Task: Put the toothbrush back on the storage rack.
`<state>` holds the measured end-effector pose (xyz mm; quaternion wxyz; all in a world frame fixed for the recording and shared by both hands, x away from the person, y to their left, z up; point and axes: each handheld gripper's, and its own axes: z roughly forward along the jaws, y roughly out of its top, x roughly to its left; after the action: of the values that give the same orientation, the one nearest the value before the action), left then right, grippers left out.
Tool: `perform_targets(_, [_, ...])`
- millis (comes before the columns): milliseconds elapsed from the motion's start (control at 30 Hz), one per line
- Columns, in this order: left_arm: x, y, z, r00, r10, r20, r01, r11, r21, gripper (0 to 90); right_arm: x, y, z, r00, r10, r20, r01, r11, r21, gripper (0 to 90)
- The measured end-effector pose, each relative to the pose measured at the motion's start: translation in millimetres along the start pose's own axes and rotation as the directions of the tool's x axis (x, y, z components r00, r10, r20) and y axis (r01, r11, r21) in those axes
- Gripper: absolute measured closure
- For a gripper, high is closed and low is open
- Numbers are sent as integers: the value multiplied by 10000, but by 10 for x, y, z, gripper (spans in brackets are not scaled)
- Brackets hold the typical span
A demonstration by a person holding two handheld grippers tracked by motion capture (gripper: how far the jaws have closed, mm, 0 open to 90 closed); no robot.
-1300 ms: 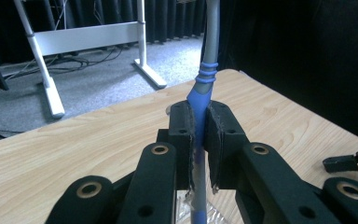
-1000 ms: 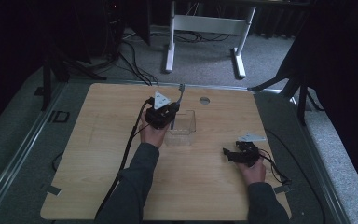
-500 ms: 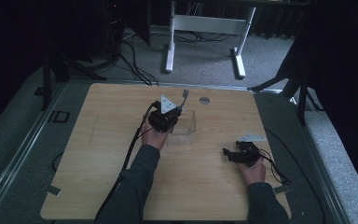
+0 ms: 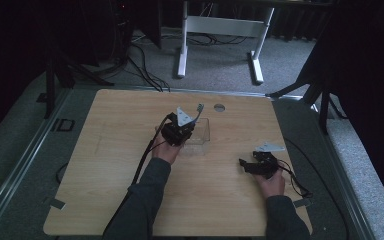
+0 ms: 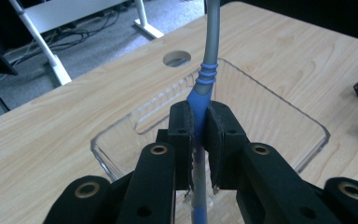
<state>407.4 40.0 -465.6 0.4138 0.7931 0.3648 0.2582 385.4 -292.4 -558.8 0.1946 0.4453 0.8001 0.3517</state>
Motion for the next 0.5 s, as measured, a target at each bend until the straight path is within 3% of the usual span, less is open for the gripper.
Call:
perform_targets(267, [-48, -52, 31, 9998, 102, 186, -110, 9989, 447, 796, 0, 0, 1, 10000, 3, 0, -3, 10000, -8, 276])
perform_targets(500, [-13, -64, -49, 9991, -57, 430, 53, 9999, 93, 621, 0, 0, 0, 10000, 3, -4, -3, 10000, -2, 276])
